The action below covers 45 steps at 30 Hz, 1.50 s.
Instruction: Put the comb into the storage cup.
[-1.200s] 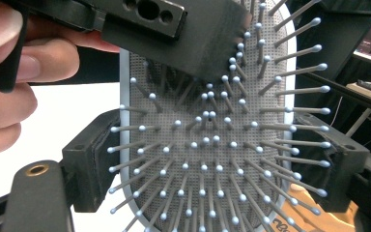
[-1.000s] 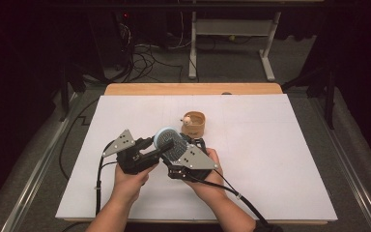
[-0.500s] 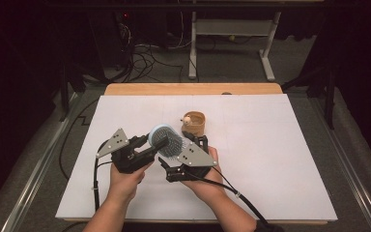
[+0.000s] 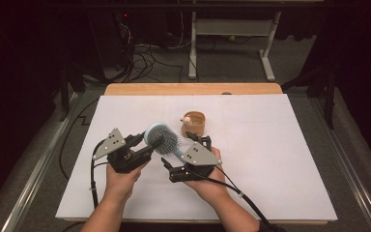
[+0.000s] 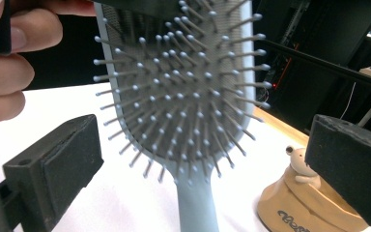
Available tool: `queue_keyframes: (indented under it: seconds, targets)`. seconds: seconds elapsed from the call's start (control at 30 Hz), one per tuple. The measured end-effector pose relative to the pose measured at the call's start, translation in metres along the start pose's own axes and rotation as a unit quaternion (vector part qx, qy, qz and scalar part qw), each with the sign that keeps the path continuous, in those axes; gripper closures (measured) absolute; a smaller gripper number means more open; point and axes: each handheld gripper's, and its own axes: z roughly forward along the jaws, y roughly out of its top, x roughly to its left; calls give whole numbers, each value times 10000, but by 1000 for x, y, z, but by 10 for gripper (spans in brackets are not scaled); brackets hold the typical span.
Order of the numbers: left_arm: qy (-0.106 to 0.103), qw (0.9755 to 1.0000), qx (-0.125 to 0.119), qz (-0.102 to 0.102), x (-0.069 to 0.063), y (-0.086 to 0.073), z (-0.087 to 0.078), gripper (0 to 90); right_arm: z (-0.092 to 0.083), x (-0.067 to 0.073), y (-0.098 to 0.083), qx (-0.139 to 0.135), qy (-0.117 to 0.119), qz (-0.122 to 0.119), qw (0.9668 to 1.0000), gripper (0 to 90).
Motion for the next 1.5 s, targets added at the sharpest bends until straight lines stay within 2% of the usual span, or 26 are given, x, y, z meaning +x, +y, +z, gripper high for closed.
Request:
queue_keyframes:
  seconds: [0.43,0.8,1.5]
  targets:
    - [191,9995,61,262,4,1,-7,594,-10,-11,-9,20,-58,137,9999,1]
    - [396,9984,44,407,9,4,-16,593,-24,-24,-21,132,-251,217,9994,1]
    - [666,9968,-77,441,17,5,-29,591,-65,-57,-52,330,-732,299,9963,1]
